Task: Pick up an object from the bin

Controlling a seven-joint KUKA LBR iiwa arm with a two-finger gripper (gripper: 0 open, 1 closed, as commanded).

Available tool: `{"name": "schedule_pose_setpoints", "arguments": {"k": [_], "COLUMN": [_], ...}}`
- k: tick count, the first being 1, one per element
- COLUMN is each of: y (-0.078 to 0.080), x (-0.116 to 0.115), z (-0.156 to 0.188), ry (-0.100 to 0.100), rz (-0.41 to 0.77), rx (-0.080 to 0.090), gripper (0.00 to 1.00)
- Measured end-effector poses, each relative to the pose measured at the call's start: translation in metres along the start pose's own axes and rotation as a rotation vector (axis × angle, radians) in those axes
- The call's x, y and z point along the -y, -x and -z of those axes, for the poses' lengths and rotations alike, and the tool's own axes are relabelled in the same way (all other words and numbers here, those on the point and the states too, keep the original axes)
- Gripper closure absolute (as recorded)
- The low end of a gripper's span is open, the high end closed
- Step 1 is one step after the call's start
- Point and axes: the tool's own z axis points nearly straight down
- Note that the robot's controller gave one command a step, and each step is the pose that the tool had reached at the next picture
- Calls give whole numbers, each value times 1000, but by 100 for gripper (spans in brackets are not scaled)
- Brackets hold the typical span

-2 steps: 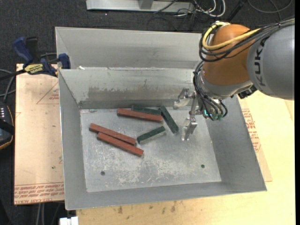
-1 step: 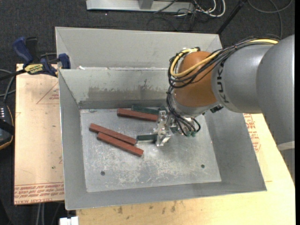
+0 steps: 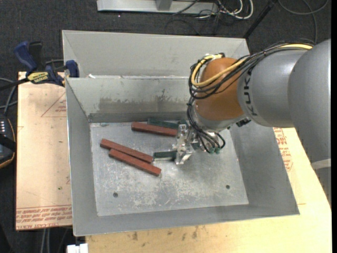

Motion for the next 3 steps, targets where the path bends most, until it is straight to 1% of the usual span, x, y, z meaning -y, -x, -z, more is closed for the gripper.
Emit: {"name": "schedule_pose_setpoints", "arguments": {"k": [1,2,3], "y": [0,0,-4], "x": [0,-1,-13], "z": [1,48,143], "ry": [0,0,0], "rz": [0,10,51], "rx": [0,-3,-2], "gripper": [100,100,100]}}
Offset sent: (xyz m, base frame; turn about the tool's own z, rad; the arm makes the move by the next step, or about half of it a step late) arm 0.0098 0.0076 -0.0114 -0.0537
